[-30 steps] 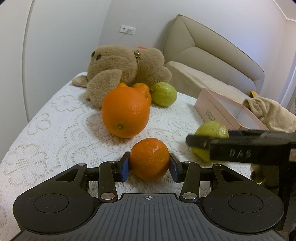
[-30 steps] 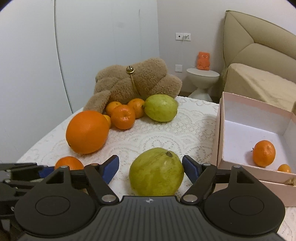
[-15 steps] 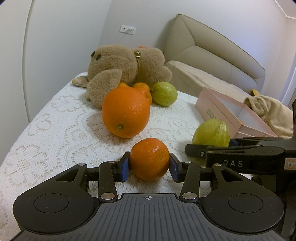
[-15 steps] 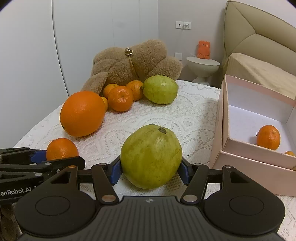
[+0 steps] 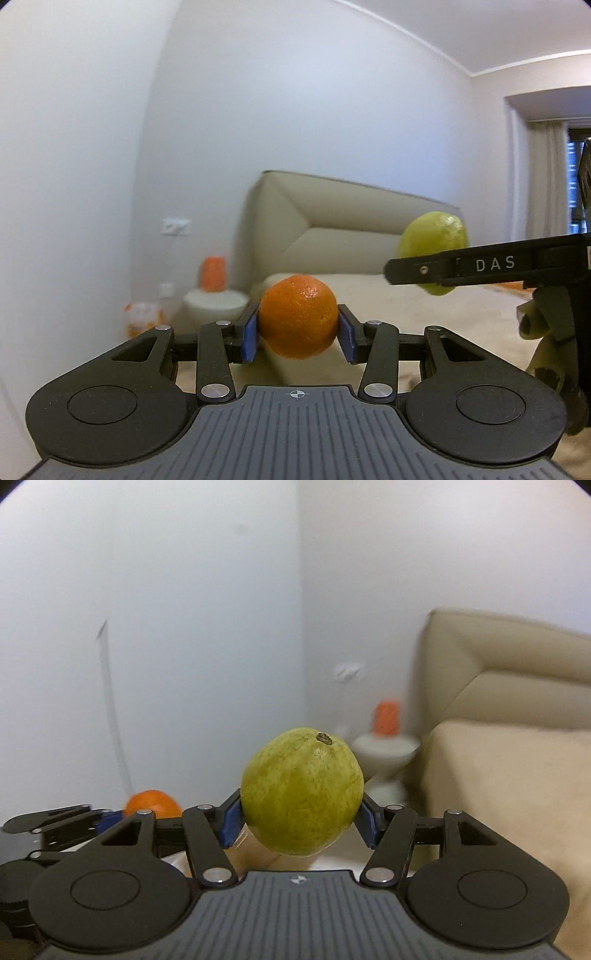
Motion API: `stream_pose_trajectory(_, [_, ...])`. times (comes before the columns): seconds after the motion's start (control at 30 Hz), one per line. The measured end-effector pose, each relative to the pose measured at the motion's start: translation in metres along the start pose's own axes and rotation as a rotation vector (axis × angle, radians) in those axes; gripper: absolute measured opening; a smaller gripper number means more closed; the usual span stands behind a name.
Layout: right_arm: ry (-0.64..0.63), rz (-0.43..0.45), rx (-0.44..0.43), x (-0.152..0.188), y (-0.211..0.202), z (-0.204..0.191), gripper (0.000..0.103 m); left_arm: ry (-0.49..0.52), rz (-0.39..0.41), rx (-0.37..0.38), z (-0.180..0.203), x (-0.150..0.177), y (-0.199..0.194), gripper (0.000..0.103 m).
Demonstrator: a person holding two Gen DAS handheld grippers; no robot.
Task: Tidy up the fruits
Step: 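Lift the orange with the left tool while the right tool carries the guava over the pink box, then open both tools to drop the orange and guava into the pink box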
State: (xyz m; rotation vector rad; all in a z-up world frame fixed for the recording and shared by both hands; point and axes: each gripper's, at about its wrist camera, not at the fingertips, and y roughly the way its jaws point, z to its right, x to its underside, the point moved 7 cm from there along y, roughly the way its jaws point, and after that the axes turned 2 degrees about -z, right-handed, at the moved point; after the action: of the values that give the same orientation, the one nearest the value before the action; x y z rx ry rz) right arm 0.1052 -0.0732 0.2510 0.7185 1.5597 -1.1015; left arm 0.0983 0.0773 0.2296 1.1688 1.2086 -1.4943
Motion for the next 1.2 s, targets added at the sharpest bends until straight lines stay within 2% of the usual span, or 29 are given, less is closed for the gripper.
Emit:
stream_pose_trajectory(0.07, [0.010, 0.007, 0.072, -0.021, -0.012, 0.030, 0.061, -0.015, -0.051, 0.061, 0.017, -0.009, 0.027, 0.048])
stream_pose_trajectory(0.13, [0.023, 0.002, 0.136, -0.027, -0.019, 0.060, 0.061, -0.052, -0.138, 0.131, 0.034, 0.000, 0.060, 0.048])
stream_pose_trajectory(0.27, [0.020, -0.039, 0.270, -0.006, -0.018, 0.111, 0.061, -0.051, -0.366, 0.234, 0.073, 0.058, 0.133, 0.048])
stream_pose_trajectory(0.33, [0.050, -0.091, 0.287, 0.014, -0.007, 0.133, 0.061, -0.038, -0.485, 0.269, 0.092, 0.096, 0.167, 0.048])
stream_pose_trajectory(0.4, [0.080, -0.143, 0.287, 0.032, 0.006, 0.149, 0.061, 0.010, -0.572, 0.239, 0.102, 0.129, 0.195, 0.048])
stream_pose_trajectory(0.47, [0.104, -0.187, 0.289, 0.050, 0.021, 0.160, 0.061, 0.107, -0.676, 0.181, 0.110, 0.161, 0.216, 0.048])
stream_pose_trajectory(0.5, [0.114, -0.205, 0.291, 0.058, 0.029, 0.164, 0.061, 0.153, -0.731, 0.178, 0.113, 0.174, 0.225, 0.049])
stream_pose_trajectory(0.57, [0.139, -0.246, 0.283, 0.074, 0.044, 0.171, 0.061, 0.198, -0.792, 0.192, 0.110, 0.193, 0.227, 0.049])
stream_pose_trajectory(0.6, [0.155, -0.270, 0.274, 0.081, 0.053, 0.173, 0.061, 0.201, -0.792, 0.192, 0.108, 0.196, 0.227, 0.050])
stream_pose_trajectory(0.8, [0.238, -0.404, 0.227, 0.128, 0.092, 0.182, 0.061, 0.089, -0.619, 0.218, 0.087, 0.172, 0.198, 0.049])
stream_pose_trajectory(1.0, [0.205, -0.499, 0.235, 0.166, 0.125, 0.165, 0.061, -0.043, -0.425, 0.205, 0.053, 0.140, 0.152, 0.048])
stream_pose_trajectory(1.1, [0.202, -0.554, 0.230, 0.182, 0.138, 0.158, 0.061, -0.068, -0.384, 0.211, 0.048, 0.141, 0.120, 0.048])
stream_pose_trajectory(1.2, [0.206, -0.637, 0.247, 0.198, 0.153, 0.150, 0.061, -0.052, -0.370, 0.194, 0.040, 0.154, 0.090, 0.048])
